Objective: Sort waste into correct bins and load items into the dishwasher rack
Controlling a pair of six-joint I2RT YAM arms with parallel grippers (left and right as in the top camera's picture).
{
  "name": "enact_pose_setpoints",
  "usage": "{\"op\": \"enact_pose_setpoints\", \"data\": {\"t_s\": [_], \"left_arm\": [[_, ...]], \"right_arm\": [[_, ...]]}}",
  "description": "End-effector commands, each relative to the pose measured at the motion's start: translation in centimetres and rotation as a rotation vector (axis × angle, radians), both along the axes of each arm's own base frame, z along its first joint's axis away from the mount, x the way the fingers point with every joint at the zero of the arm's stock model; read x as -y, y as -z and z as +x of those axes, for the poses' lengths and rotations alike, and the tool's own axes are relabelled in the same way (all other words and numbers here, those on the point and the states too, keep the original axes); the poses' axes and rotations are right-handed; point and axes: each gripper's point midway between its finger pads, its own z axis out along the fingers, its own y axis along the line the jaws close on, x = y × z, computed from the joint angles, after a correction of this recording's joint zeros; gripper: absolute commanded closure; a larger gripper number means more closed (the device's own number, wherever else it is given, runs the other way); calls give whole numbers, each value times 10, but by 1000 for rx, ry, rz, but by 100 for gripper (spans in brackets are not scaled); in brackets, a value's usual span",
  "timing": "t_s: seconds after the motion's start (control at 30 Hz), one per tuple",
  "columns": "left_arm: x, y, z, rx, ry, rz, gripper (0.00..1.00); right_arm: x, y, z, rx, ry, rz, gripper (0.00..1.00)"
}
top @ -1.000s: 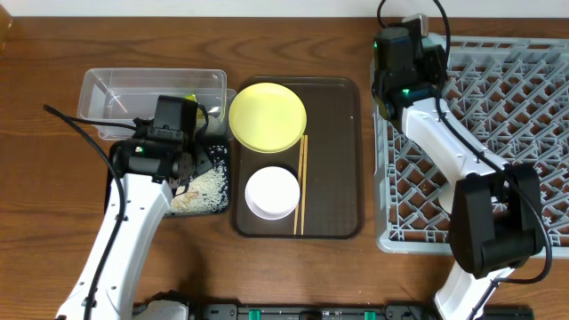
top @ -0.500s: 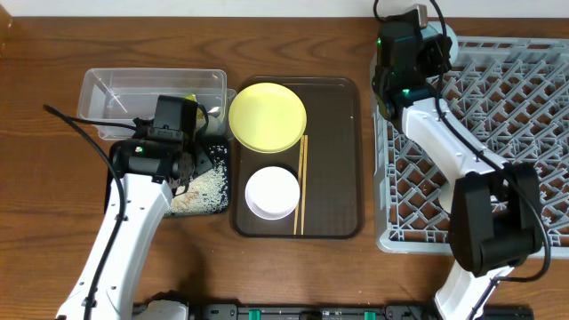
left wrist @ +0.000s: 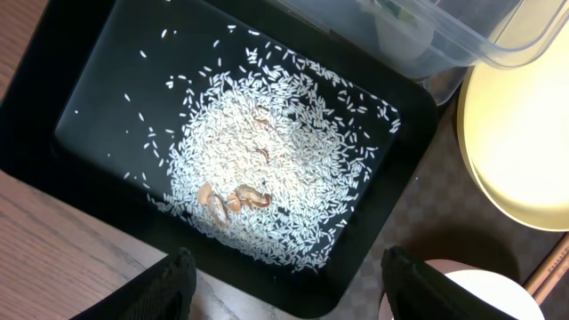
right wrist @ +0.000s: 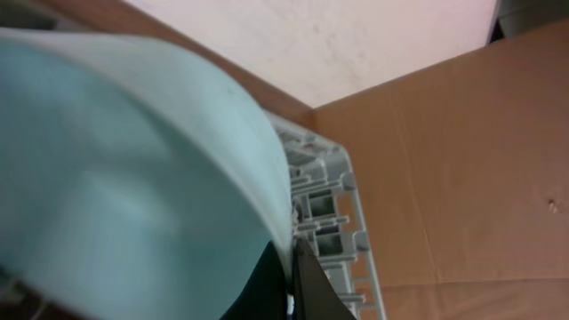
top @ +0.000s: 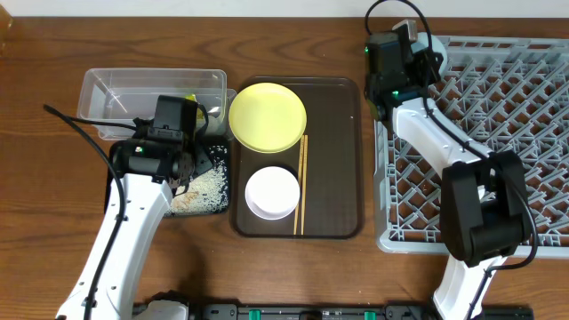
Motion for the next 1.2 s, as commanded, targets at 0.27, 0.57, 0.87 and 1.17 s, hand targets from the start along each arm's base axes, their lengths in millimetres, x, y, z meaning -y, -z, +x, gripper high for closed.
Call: {"op": "enact_pose_setpoints", "data": {"t_s": [0.27,0.57,0.87,1.17], "left_arm": [[-5,-7,2,22,-27,14,30],[-5,-7,2,22,-26,15,27],[-14,-5,-4,-12,-10,48,26],[-52,-4,-14,-42,-138,69,26]], "right_arm": [[-42,35,-43,-47,-15,446,99],[-80,6,-72,-139,-164,714,50],[-195,-9,-112,-359,-540,1148,41],[-260,36,-165,-651,-613,1199,41]]}}
